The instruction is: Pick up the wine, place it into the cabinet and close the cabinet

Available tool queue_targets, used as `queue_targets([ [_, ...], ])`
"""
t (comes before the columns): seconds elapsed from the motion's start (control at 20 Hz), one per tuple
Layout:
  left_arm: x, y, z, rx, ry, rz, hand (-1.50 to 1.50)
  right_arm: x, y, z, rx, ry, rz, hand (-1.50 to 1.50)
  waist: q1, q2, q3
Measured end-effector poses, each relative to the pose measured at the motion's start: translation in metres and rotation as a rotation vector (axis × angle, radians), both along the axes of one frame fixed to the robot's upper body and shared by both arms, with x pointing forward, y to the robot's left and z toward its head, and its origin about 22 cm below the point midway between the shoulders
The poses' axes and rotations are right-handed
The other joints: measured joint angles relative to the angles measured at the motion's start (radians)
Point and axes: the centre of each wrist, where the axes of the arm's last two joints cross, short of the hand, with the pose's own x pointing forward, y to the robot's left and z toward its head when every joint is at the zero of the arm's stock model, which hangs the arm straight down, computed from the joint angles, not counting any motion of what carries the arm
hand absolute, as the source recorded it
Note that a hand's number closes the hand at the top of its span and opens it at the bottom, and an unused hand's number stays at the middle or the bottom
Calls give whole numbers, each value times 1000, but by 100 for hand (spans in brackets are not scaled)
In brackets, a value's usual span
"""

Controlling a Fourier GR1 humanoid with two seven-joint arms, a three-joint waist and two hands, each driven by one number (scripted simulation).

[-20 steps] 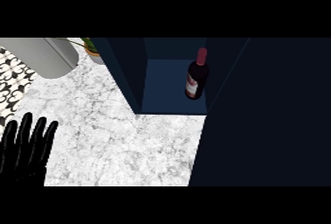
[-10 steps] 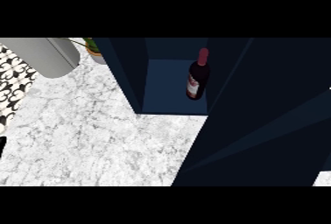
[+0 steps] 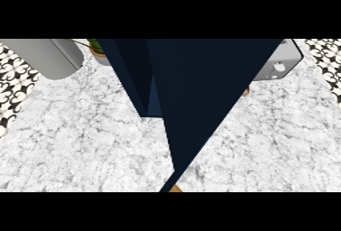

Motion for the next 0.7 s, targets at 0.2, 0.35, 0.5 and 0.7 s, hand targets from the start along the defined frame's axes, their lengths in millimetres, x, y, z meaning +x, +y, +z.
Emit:
queue_targets([
  [0.2, 0, 11, 3, 4, -5, -9, -150, 27, 30, 6, -5, -11, -38, 150, 2, 3, 0],
  [0.35, 3, 17, 12, -1, -3, -19, -150, 54, 48, 14, -11, -27, -76, 150, 3, 5, 1],
  [0.5, 2, 21, 14, -5, -1, -26, -150, 82, 62, 19, -19, -29, -103, 150, 4, 6, 1],
  [0.7, 6, 23, 14, -3, 6, -39, -150, 123, 72, 27, -25, -49, -151, 150, 0, 8, 1],
])
